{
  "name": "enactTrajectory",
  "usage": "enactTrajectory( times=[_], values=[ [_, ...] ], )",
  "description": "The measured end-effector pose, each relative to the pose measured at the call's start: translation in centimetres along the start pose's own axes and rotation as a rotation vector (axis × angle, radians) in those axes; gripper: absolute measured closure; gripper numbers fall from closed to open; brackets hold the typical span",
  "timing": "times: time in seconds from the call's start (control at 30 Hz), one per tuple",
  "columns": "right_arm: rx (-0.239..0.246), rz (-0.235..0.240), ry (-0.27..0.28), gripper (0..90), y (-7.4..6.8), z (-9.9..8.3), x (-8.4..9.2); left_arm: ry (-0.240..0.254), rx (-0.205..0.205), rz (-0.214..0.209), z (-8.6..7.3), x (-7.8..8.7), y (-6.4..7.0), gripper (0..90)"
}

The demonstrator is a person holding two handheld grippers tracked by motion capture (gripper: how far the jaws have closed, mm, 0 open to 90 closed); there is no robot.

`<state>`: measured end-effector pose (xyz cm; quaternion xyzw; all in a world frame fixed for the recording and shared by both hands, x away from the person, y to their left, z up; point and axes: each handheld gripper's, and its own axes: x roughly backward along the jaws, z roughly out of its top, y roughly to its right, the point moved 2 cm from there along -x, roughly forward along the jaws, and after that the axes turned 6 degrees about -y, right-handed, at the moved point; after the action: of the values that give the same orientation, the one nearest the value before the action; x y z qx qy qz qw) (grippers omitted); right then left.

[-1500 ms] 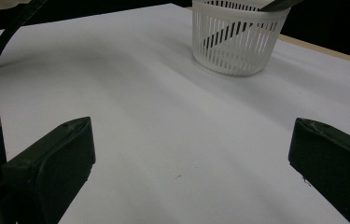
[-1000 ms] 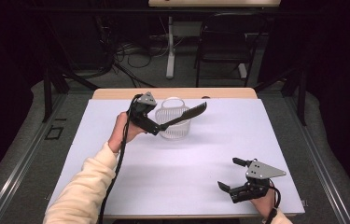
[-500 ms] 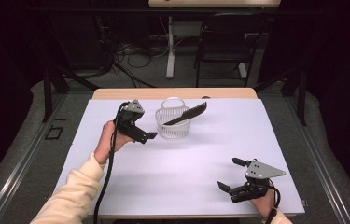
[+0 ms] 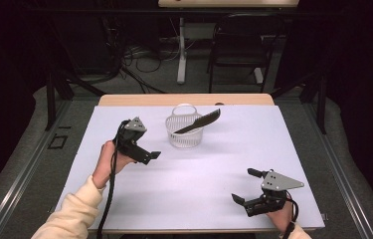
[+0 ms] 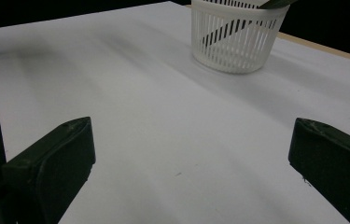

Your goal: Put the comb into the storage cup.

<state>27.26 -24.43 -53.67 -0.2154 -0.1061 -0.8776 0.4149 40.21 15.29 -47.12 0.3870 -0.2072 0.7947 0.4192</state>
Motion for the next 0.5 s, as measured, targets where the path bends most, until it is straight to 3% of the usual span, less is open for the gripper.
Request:
enactTrajectory(
  times=[0.33, 0.5],
  values=[
    [0.000, -0.003, -0.001, 0.1, 0.0, 0.0, 0.0, -0.014, 0.034, 0.010, -2.3, 0.6, 0.5, 0.0],
    [0.001, -0.003, 0.000, 0.1, 0.0, 0.0, 0.0, -0.006, 0.060, 0.036, -3.5, 0.9, 1.0, 0.0]
  ],
)
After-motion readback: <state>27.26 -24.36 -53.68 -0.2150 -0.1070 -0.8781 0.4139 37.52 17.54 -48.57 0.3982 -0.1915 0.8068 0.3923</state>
